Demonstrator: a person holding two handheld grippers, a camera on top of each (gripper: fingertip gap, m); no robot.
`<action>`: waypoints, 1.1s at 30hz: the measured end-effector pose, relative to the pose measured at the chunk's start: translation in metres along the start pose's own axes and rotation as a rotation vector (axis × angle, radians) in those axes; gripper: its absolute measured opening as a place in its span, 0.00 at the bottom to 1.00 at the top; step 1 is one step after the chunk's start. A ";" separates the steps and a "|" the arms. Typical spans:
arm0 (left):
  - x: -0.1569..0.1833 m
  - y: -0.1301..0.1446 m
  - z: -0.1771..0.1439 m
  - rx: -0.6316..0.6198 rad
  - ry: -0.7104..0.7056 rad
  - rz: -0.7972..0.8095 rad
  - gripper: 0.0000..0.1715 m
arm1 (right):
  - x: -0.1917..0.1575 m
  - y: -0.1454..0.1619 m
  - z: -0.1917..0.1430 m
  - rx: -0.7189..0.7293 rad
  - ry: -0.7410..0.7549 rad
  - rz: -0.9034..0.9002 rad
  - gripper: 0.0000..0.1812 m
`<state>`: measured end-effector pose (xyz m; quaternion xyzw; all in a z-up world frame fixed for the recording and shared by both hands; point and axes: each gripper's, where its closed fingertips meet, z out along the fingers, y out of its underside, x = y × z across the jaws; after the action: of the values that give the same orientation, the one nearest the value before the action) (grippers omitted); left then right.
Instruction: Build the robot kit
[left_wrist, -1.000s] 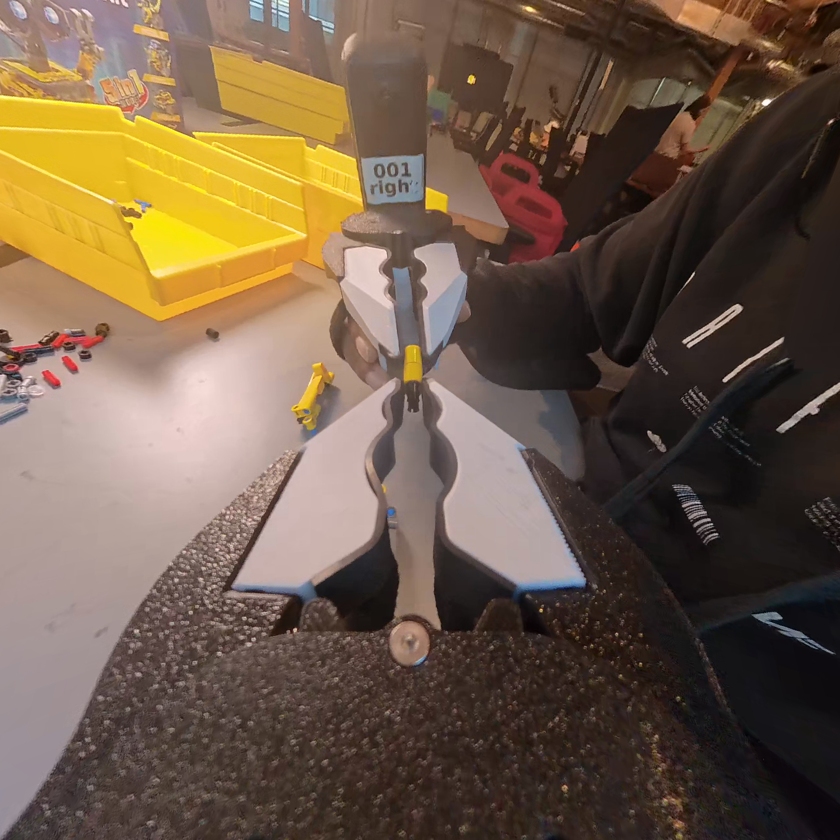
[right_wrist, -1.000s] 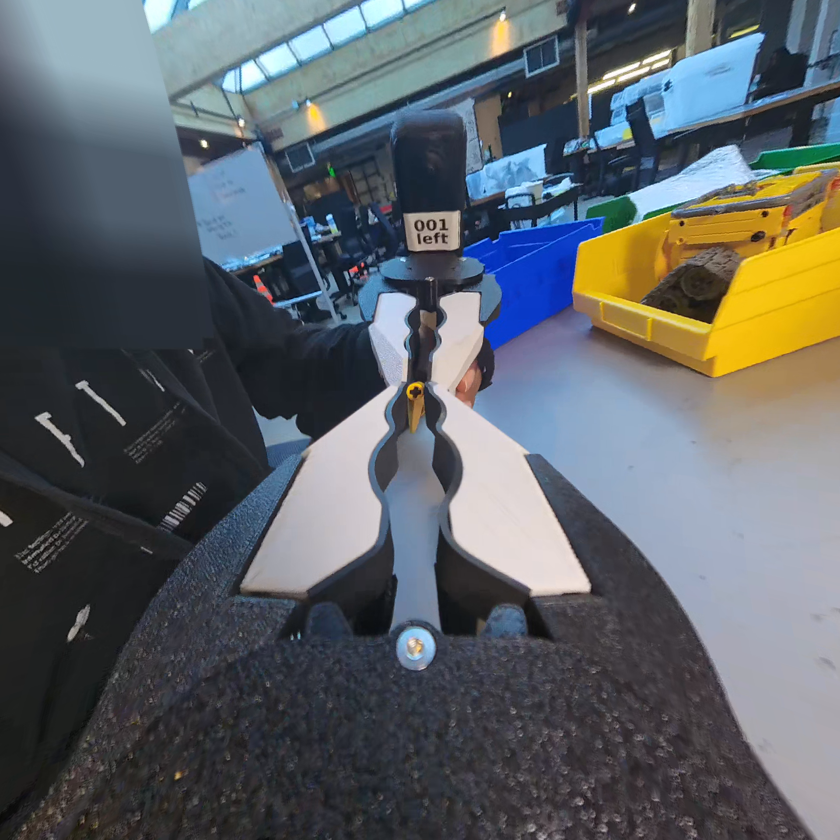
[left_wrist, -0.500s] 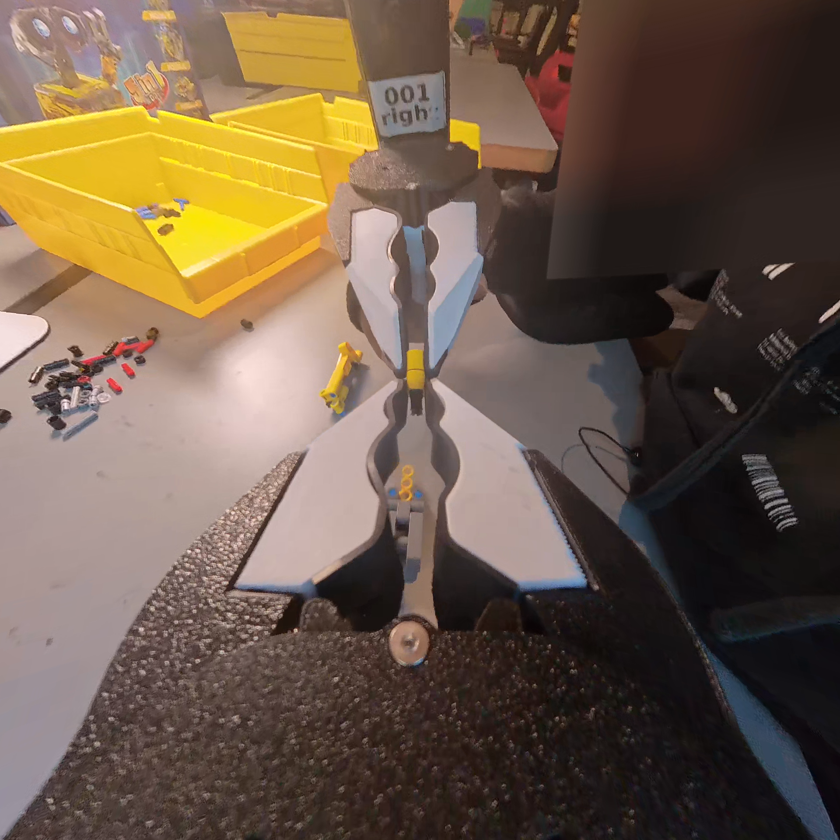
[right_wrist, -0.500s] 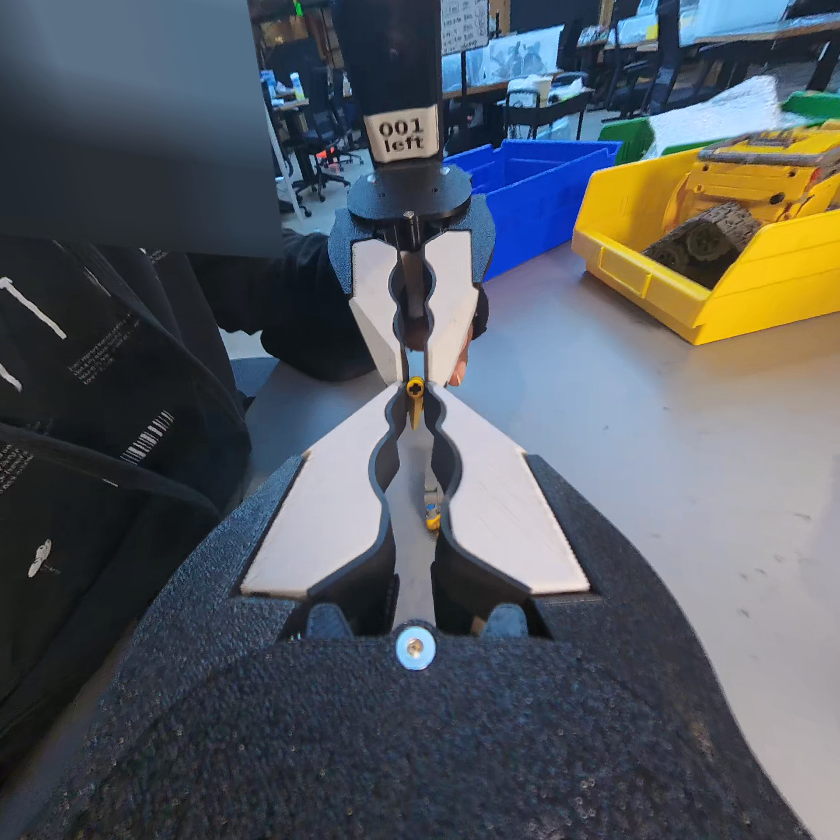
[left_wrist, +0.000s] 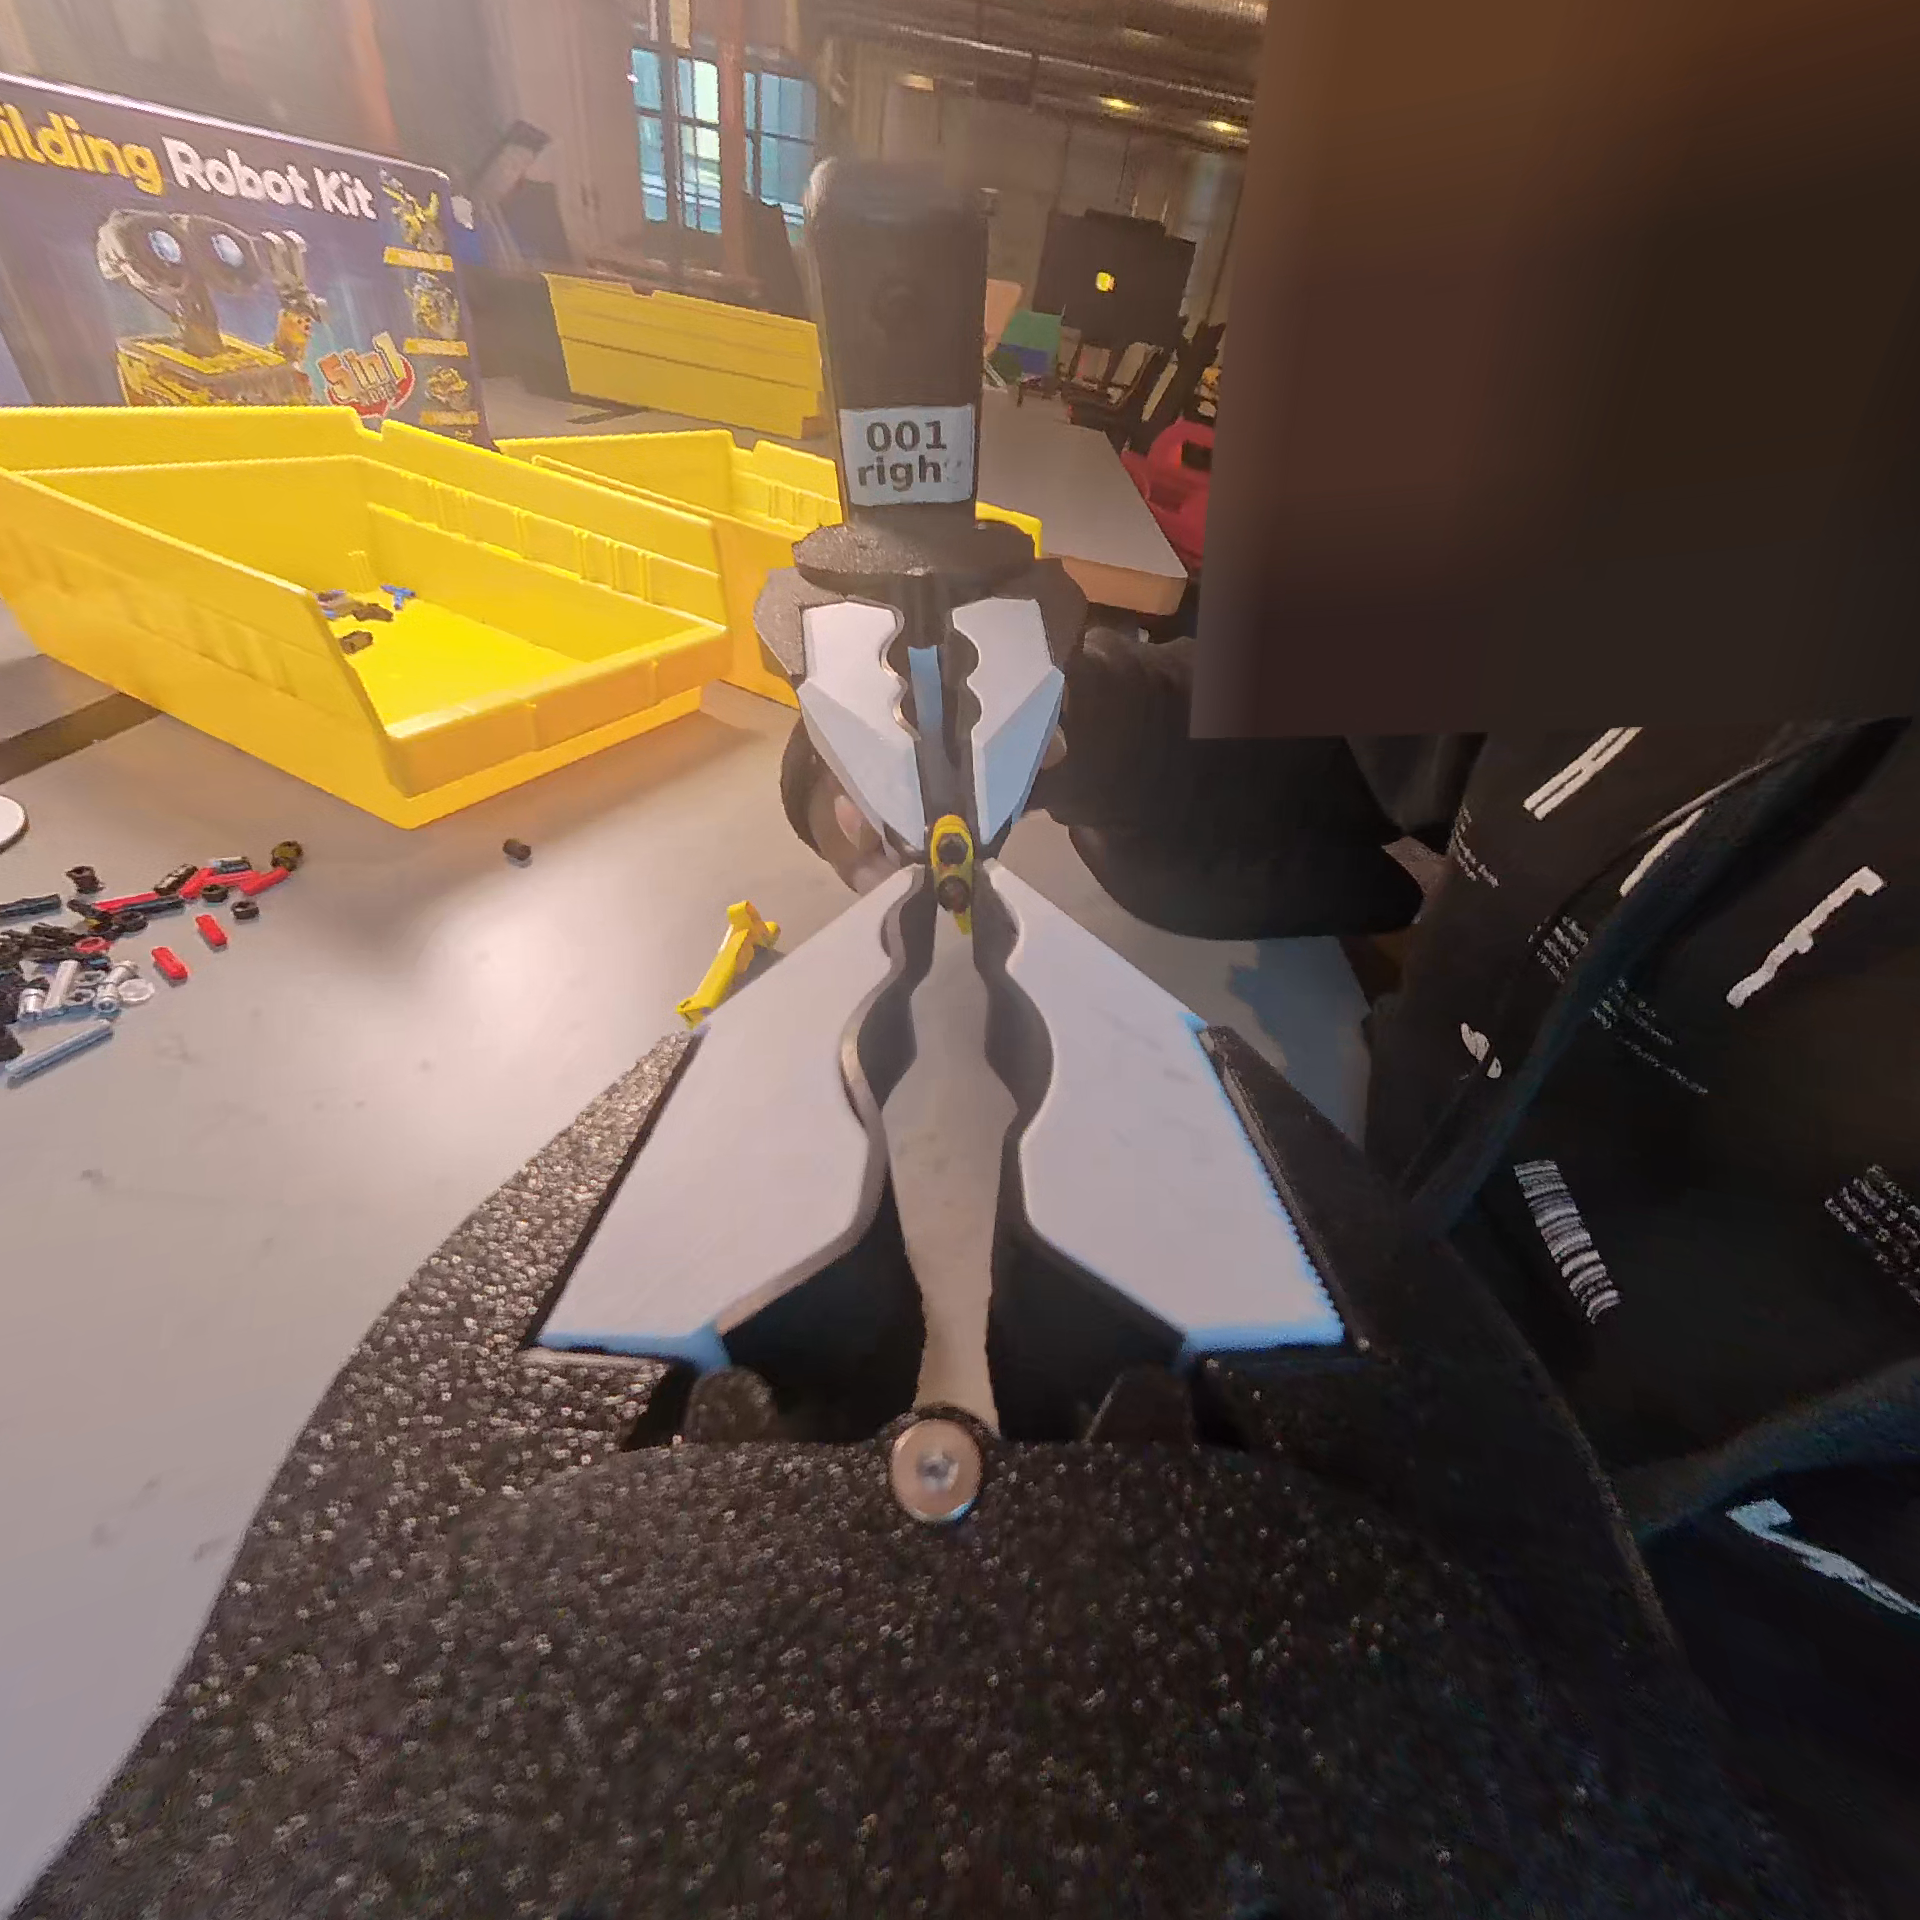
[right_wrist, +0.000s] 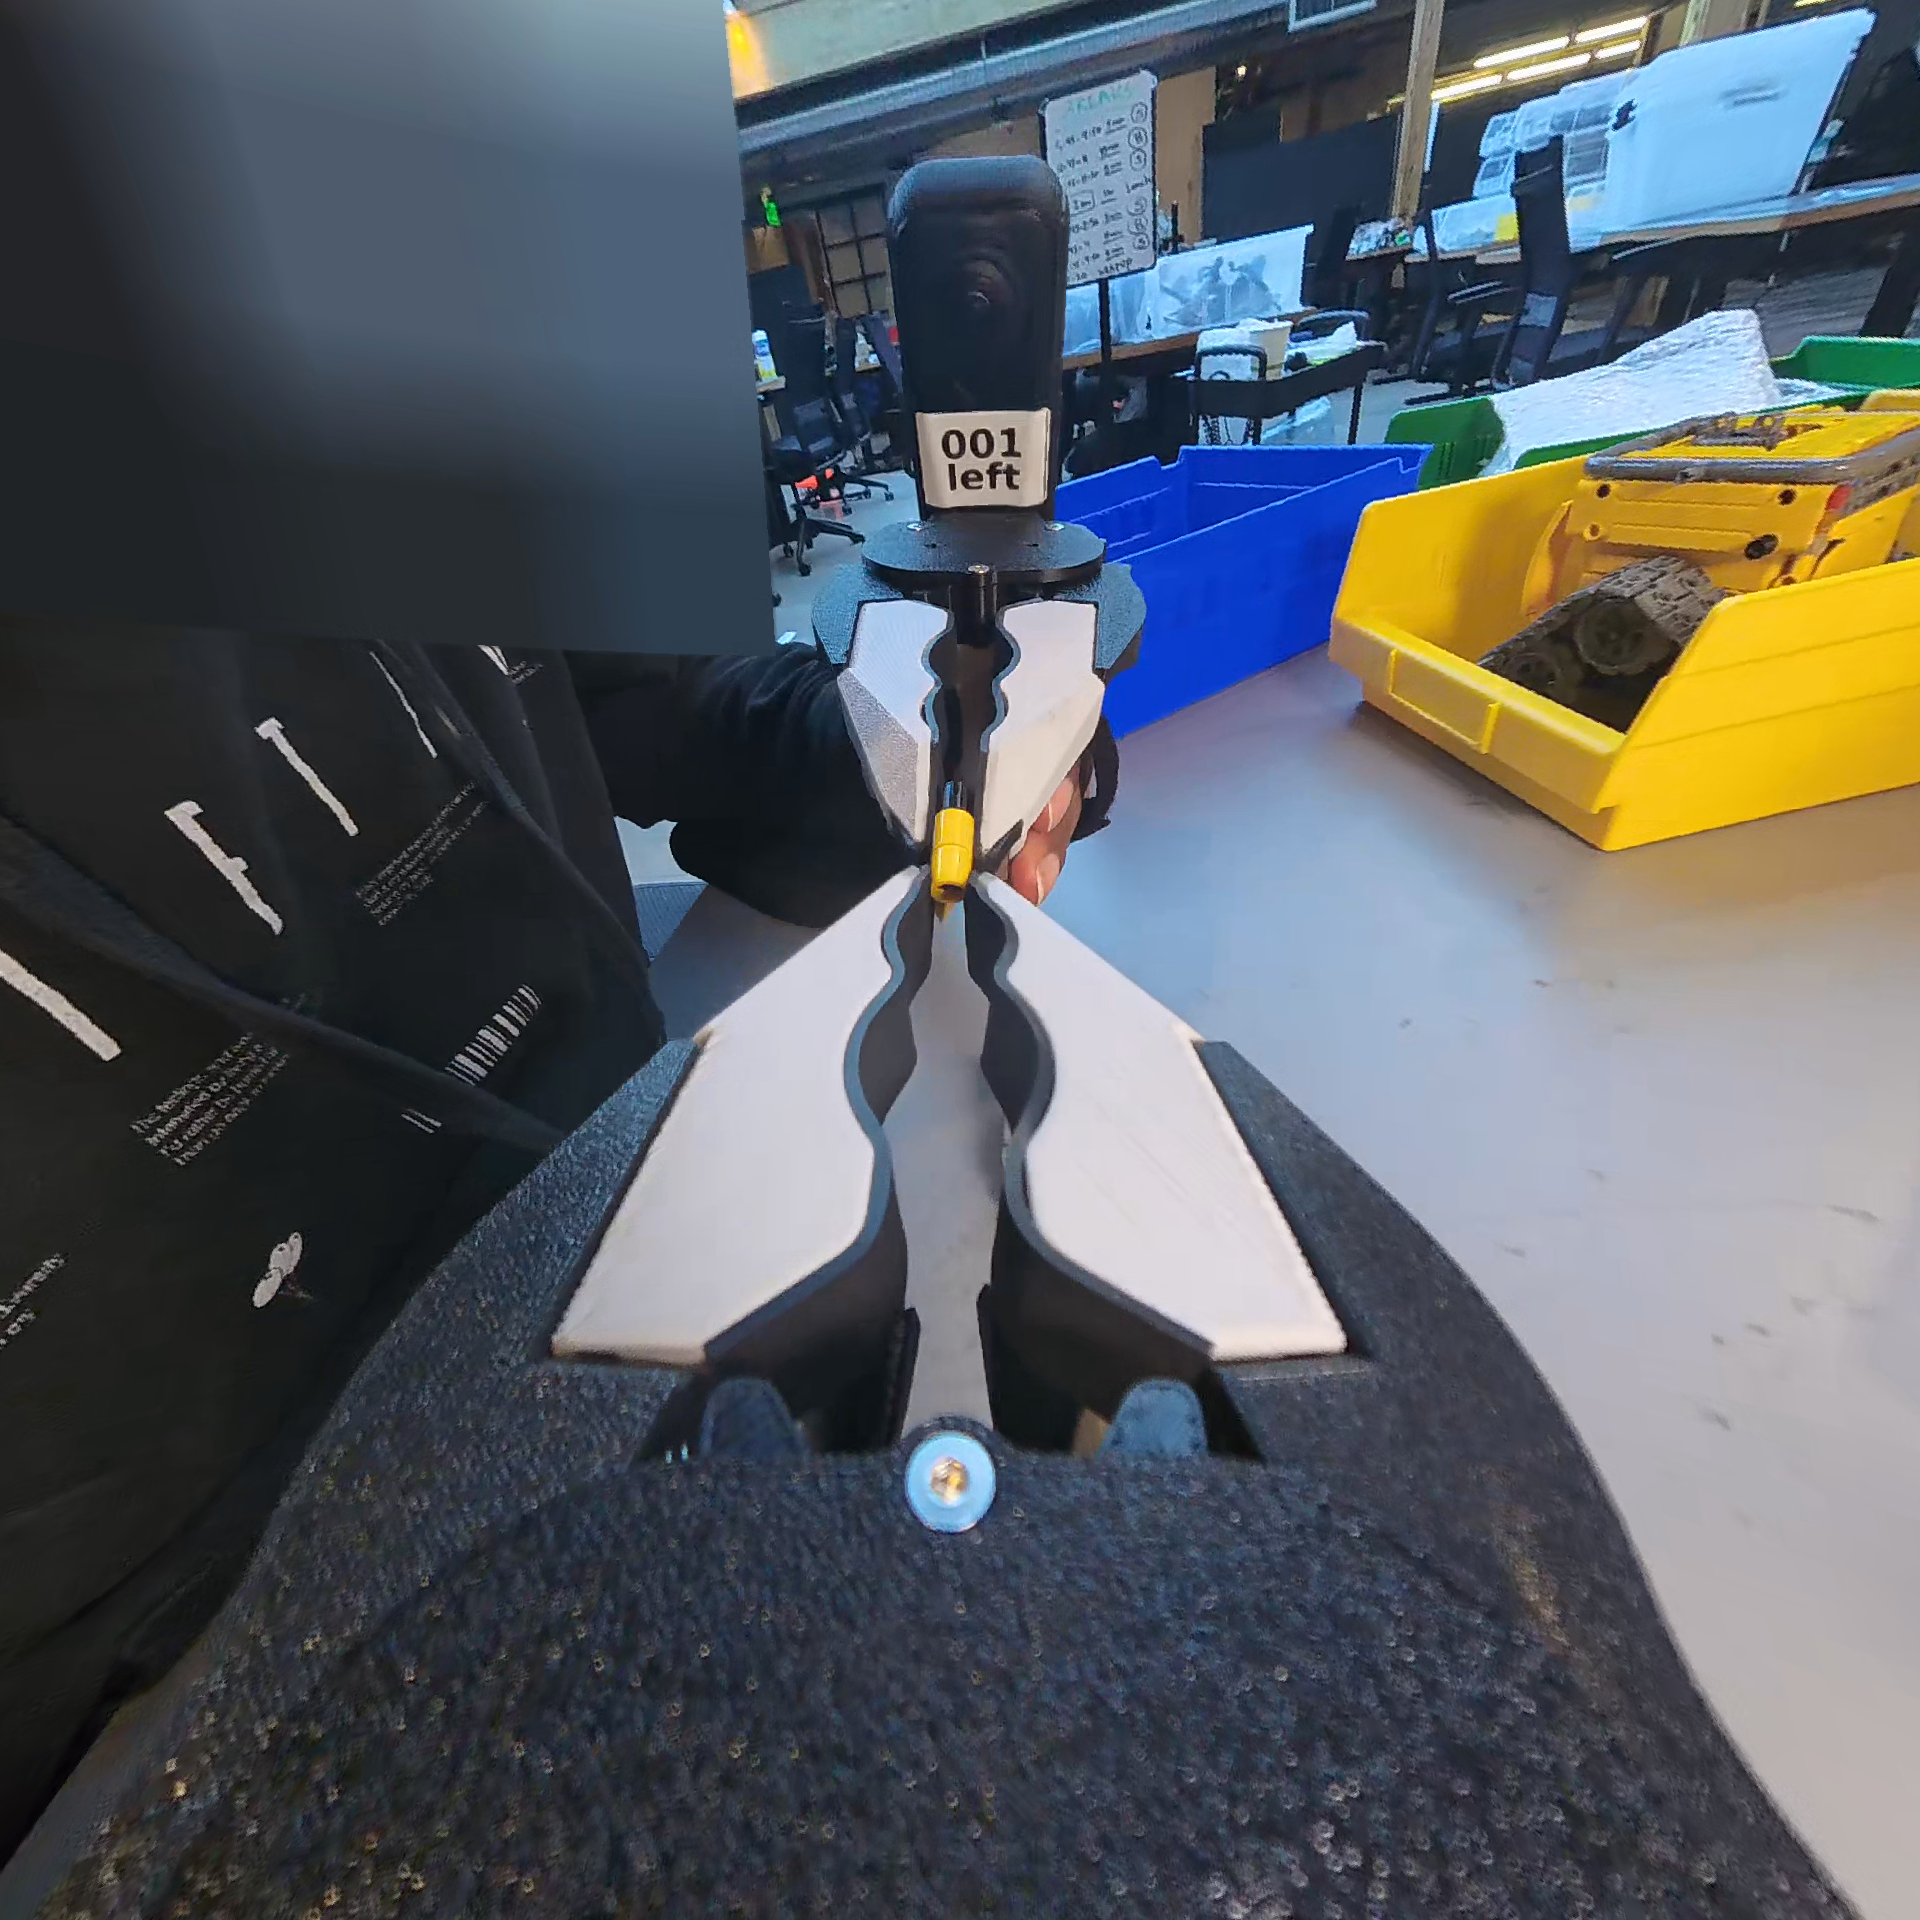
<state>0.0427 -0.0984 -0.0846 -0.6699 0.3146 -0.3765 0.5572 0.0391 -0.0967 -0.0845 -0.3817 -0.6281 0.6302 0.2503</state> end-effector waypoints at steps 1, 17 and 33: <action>-0.001 0.004 0.000 -0.022 0.015 -0.014 0.04 | 0.000 0.001 0.001 -0.006 -0.002 0.002 0.03; 0.005 -0.001 -0.003 -0.047 0.002 0.076 0.03 | -0.004 0.001 0.008 -0.135 0.134 -0.216 0.03; -0.017 -0.025 -0.031 0.088 -0.009 0.022 0.04 | 0.040 0.016 -0.014 -0.201 0.234 -0.151 0.04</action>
<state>0.0073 -0.0960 -0.0594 -0.6431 0.3024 -0.3807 0.5916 0.0292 -0.0581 -0.1062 -0.4272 -0.6814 0.4950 0.3289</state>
